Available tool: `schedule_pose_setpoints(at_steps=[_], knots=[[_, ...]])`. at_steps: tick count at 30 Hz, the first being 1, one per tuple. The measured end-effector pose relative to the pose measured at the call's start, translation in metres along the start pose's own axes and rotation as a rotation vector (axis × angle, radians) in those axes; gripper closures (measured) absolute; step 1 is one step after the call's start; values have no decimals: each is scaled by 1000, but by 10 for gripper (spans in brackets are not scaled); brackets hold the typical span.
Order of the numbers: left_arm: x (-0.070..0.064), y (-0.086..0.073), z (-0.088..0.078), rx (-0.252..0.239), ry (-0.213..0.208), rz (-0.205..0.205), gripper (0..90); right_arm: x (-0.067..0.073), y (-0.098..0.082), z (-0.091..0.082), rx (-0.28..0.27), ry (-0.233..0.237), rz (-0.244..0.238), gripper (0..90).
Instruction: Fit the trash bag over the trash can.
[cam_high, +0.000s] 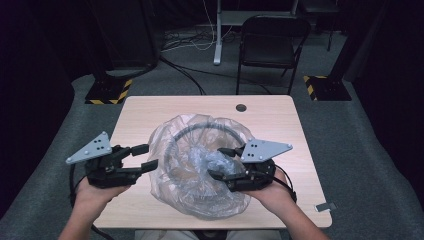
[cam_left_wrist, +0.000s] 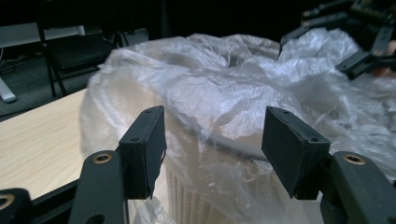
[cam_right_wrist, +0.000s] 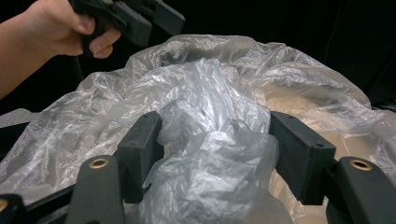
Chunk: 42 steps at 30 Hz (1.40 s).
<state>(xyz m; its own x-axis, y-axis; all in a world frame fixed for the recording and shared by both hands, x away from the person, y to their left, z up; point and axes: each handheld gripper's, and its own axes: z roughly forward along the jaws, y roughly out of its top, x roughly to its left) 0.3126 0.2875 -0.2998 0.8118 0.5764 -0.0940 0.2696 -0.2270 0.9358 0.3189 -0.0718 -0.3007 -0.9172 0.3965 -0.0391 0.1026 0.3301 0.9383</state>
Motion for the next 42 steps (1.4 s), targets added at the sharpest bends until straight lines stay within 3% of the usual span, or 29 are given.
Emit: schedule_pose_setpoints(at_steps=[5,11,17,22,29,32,37,42], knots=[[4,-2,14,7,-16,-22,455,1,0,2,3,3,-5,365],[7,-4,21,15,-54,-11,682,1,0,3,-2,9,-10,365],[6,-3,18,13,-47,26,897,3,1,2,-12,8,-14,354],[4,-5,15,44,-15,54,900,2,8,-10,-26,17,-11,326],[10,-12,7,48,14,43,900,-1,17,-39,-104,2,0,326],[12,-15,4,57,30,43,900,-4,19,-46,-122,23,17,323],[21,-20,0,55,52,27,900,-9,16,-57,-122,-51,-10,353],[31,-25,-2,60,80,6,900,-35,-3,-63,-90,-136,59,391]])
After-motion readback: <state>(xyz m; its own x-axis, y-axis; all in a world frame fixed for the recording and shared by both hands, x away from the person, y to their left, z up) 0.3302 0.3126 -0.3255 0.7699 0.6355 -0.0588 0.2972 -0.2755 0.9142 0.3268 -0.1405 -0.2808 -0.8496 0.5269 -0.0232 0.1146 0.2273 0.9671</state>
